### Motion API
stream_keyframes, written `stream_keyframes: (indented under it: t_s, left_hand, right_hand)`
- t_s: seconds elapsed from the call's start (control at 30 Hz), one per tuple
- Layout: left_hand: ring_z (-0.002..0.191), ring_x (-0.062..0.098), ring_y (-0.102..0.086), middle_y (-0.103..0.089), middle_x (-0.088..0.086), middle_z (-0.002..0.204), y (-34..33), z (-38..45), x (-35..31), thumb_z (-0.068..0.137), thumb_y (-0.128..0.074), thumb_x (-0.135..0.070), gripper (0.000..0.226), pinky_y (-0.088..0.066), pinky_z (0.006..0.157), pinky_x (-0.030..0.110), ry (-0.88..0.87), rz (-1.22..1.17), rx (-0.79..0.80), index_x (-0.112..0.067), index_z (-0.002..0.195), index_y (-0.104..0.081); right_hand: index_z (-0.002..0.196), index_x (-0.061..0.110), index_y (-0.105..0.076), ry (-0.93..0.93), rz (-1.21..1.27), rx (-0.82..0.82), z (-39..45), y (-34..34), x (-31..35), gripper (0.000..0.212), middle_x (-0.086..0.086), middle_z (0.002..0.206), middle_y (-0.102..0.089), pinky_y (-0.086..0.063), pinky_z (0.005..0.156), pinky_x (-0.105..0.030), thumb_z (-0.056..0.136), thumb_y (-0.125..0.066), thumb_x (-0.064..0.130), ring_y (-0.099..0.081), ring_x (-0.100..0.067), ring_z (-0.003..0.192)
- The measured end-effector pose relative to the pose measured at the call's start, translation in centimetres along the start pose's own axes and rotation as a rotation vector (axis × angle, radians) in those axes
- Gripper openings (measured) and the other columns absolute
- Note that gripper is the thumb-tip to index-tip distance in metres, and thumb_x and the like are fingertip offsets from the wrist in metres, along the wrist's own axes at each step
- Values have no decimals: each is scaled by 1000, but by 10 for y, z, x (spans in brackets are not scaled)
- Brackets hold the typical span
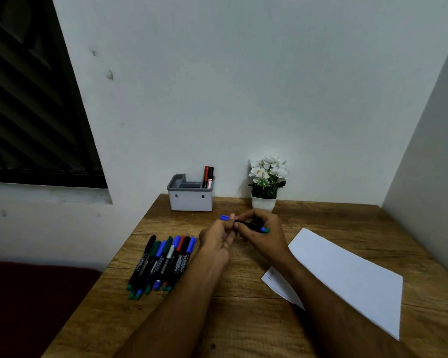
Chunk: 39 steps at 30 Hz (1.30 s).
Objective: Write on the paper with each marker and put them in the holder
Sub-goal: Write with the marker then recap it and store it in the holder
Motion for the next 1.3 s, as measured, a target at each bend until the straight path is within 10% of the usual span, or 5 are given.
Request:
stream_keyframes:
  t_s: [0.2,0.73,1.07,1.3]
  left_hand:
    - [91,18,-73,-76,9,97,19,12,-37,84,-71,-1,21,-60,72,29,-89,110,-83,-2,104,-69]
    - [78,2,-70,-74,-2,85,-66,-16,-188,77,-78,1,27,-54,74,10,-1192,691,-117,-7,103,-75]
    - [94,15,-66,-74,12,106,-74,30,-175,85,-73,-3,26,-37,76,0,-1165,1046,-186,-2,111,-73]
    - [78,6,-55,-60,-2,85,-60,41,-165,88,-64,8,18,-38,60,3,-1106,1121,-189,-4,99,-73]
  right_hand:
    - [114,20,-73,-26,-383,119,13,-23,-10,34,10,106,-74,-58,86,-27,82,-83,25,-67,-3,98]
    - [128,5,-55,22,-829,279,41,-65,-9,37,-13,133,-53,-41,106,-31,91,-57,7,-48,-25,125]
    - [145,4,-45,-3,-832,321,35,-58,-16,52,-14,149,-47,-33,115,-31,95,-56,11,-41,-25,138]
    - [141,5,-49,-22,-818,322,35,-59,-21,48,-12,140,-52,-38,111,-30,94,-56,13,-46,-23,130]
Point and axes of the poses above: each hand's wrist, its own z-axis towards the middle knuckle, its own y-axis out of the back of the hand, x = y × z, the point moved 9 cm from there along z, towards the middle knuckle
